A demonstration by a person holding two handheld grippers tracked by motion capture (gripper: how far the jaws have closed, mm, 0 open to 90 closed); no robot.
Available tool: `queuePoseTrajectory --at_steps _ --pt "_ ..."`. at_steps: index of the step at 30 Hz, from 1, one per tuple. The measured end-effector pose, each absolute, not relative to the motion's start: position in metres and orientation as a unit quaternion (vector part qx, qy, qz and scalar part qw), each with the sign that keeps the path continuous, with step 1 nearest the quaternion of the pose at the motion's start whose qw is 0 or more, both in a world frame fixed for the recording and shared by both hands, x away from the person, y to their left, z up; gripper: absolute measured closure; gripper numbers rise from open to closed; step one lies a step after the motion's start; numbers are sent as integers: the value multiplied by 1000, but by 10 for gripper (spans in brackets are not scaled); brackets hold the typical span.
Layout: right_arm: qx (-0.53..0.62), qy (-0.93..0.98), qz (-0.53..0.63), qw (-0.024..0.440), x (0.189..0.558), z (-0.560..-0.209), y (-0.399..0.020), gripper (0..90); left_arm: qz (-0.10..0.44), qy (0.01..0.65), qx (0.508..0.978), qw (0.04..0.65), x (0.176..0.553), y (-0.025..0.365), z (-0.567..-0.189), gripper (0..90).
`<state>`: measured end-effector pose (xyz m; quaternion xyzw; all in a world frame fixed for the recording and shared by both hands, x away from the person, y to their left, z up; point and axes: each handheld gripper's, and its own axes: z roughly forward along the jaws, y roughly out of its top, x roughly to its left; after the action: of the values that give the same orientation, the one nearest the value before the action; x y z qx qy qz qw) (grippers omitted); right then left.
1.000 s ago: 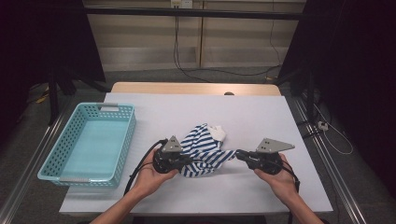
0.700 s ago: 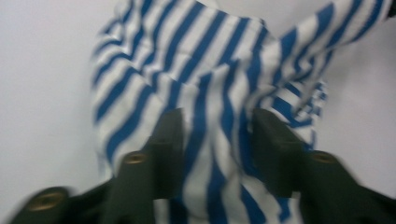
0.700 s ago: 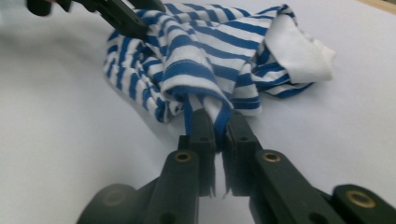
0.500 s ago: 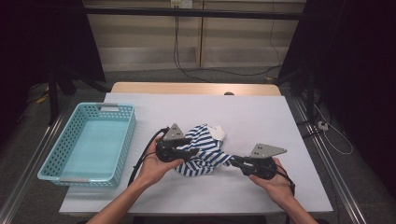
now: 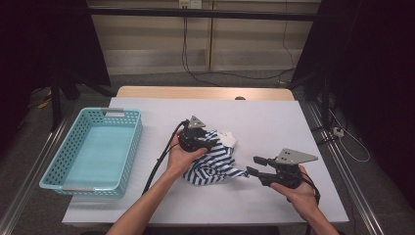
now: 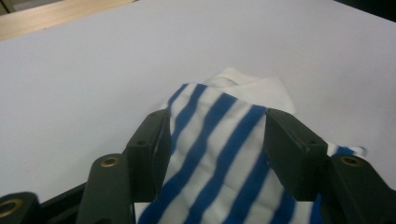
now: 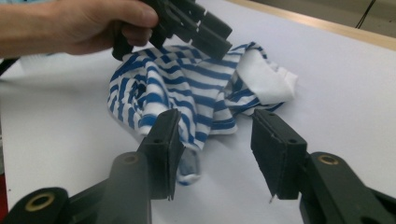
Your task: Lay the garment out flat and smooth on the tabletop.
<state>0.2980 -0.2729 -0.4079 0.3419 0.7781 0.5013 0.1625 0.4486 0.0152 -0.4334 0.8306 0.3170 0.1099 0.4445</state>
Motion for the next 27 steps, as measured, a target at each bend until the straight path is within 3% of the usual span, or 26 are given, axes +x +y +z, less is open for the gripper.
queuePoseTrajectory --at_steps 4,7,14,18,21,27 --pt "360 772 494 174 306 -411 -277 541 121 314 832 441 455 7 -434 315" --pt "366 775 484 178 316 -417 -275 604 123 305 834 442 456 0 -430 296" --pt "368 787 462 179 339 -428 -262 626 126 329 837 418 463 -11 -442 271" --pt "366 790 458 179 349 -431 -256 626 110 324 842 417 463 -8 -443 458" --pt "368 791 451 188 355 -432 -251 577 112 316 847 413 461 -7 -437 553" --pt "376 795 443 177 370 -438 -242 567 101 304 854 410 458 2 -430 716"
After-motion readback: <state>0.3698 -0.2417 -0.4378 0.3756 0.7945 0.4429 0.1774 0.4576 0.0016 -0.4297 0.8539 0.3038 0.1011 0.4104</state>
